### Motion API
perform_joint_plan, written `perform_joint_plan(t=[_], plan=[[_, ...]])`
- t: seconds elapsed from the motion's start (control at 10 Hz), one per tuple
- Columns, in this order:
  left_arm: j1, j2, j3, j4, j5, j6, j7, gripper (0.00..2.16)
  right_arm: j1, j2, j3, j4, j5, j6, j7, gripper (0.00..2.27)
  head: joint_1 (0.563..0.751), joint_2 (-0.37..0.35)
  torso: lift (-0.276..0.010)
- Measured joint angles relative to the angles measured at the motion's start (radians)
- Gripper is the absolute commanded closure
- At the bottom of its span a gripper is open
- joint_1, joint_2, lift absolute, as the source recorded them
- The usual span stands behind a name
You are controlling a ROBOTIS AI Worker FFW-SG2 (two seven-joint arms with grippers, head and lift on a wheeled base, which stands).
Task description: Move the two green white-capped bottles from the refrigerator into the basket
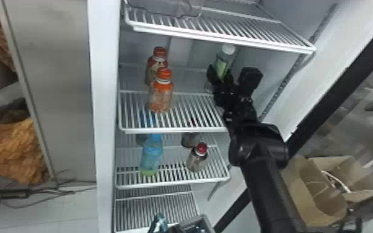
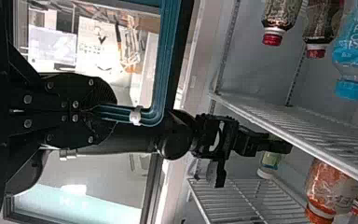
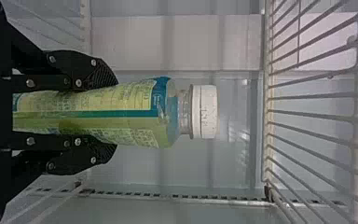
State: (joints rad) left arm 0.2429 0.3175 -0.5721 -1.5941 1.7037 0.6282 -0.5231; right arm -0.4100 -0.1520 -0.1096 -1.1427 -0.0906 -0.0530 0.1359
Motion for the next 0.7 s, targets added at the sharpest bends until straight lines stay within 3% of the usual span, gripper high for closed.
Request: perform_joint_plan(t=[0.7], plan=[[0.005,0.003,0.000,0.000,0.001,-0.005,-0.001,1.21,0.216,0.014,-0.024,-0.314,0.002,0.093,0.008,0.89,0.695,-0.350,-0.004]])
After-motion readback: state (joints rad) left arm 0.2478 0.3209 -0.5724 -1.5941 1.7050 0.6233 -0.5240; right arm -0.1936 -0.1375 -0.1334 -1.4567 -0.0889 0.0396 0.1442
